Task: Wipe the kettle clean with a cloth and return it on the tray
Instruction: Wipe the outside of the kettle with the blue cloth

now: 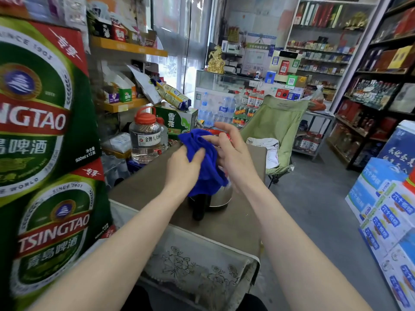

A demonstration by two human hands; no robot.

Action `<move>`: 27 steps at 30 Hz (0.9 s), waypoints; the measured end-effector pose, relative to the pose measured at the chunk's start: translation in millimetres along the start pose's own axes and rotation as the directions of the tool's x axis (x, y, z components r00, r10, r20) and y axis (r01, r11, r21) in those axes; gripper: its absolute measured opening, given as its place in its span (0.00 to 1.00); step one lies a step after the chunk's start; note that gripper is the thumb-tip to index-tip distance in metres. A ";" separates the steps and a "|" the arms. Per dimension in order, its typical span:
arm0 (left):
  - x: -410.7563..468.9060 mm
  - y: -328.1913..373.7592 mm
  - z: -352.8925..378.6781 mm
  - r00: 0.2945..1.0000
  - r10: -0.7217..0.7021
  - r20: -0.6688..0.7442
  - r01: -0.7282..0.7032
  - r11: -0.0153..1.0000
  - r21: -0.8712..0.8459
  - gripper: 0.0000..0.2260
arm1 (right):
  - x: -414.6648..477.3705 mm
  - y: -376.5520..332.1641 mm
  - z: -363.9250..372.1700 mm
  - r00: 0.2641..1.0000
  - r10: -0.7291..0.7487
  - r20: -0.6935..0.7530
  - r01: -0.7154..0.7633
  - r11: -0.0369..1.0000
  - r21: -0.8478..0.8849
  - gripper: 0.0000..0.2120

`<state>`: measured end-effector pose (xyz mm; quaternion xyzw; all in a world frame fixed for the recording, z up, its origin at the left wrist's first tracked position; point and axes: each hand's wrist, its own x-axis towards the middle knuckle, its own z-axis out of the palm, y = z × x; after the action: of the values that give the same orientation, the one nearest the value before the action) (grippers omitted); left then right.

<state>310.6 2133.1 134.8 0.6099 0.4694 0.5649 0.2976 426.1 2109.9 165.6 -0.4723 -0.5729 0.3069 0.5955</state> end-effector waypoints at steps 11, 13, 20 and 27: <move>16.1 -36.4 -40.2 0.863 -0.501 -0.072 0.413 0.779 -0.471 0.05 | -30.3 57.9 24.8 0.940 0.341 -0.024 -0.334 0.898 -0.286 0.22; 11.7 -39.1 -38.4 0.869 -0.493 -0.041 0.425 0.787 -0.447 0.05 | -30.4 66.2 29.4 0.953 0.268 -0.143 -0.296 0.927 -0.231 0.26; 12.4 -36.4 -12.6 0.995 0.062 -0.082 -0.043 0.974 0.223 0.13 | -22.5 39.9 16.4 0.955 -0.055 -0.290 -0.030 0.959 -0.280 0.15; 11.4 -12.5 9.8 0.939 0.335 0.073 -0.339 0.878 0.337 0.30 | -4.8 4.8 16.3 0.898 -0.260 -0.354 0.091 0.899 -0.428 0.23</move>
<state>316.2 2149.9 126.5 0.7283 0.4457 0.5133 0.0866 410.4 2110.8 157.7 -0.5822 -0.5296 0.0228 0.6165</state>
